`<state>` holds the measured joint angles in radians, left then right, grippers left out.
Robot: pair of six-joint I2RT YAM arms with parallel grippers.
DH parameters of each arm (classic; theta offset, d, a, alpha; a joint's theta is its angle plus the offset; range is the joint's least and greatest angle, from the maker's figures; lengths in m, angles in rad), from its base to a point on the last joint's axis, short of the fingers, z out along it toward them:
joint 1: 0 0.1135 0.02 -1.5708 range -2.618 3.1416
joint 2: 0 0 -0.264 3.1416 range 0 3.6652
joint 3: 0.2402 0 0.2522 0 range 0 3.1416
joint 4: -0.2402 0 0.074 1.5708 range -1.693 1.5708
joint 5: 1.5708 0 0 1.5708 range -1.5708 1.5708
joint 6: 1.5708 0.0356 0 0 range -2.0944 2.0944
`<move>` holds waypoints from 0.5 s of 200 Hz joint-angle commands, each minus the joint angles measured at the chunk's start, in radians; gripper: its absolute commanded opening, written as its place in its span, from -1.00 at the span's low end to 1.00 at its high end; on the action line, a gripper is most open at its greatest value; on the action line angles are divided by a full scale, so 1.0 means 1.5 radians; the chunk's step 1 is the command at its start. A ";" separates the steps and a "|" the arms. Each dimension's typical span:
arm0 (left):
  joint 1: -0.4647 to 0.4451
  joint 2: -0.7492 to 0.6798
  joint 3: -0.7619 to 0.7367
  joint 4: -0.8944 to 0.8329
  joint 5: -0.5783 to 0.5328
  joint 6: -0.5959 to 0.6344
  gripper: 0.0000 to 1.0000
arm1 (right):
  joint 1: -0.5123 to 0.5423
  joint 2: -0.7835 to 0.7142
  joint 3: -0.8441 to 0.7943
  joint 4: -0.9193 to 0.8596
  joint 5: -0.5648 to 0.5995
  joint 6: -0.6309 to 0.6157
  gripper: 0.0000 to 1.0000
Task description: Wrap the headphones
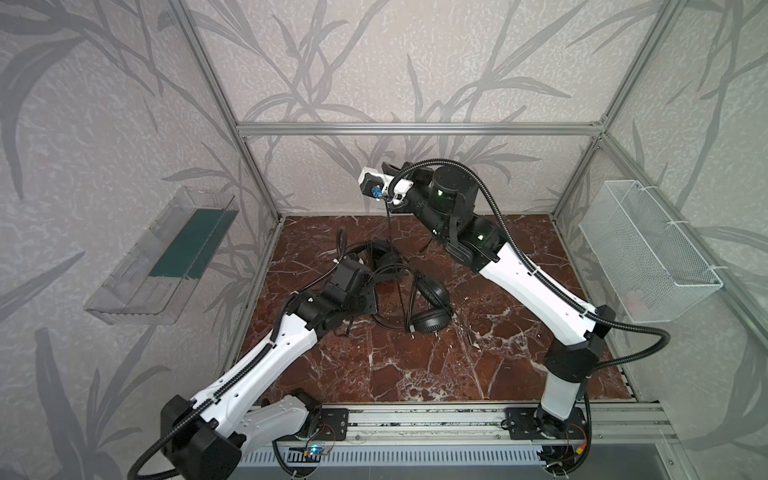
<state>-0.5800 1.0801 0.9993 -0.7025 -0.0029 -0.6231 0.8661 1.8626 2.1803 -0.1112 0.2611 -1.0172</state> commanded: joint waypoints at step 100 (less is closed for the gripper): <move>-0.044 -0.212 -0.008 0.005 0.119 0.097 -1.00 | -0.171 0.016 0.011 -0.002 0.039 0.175 -1.00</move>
<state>-0.6193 0.7933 0.9989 -0.6533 0.0586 -0.5529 0.6495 1.8870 2.2066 -0.1978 0.2607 -0.8337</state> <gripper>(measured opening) 0.064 0.051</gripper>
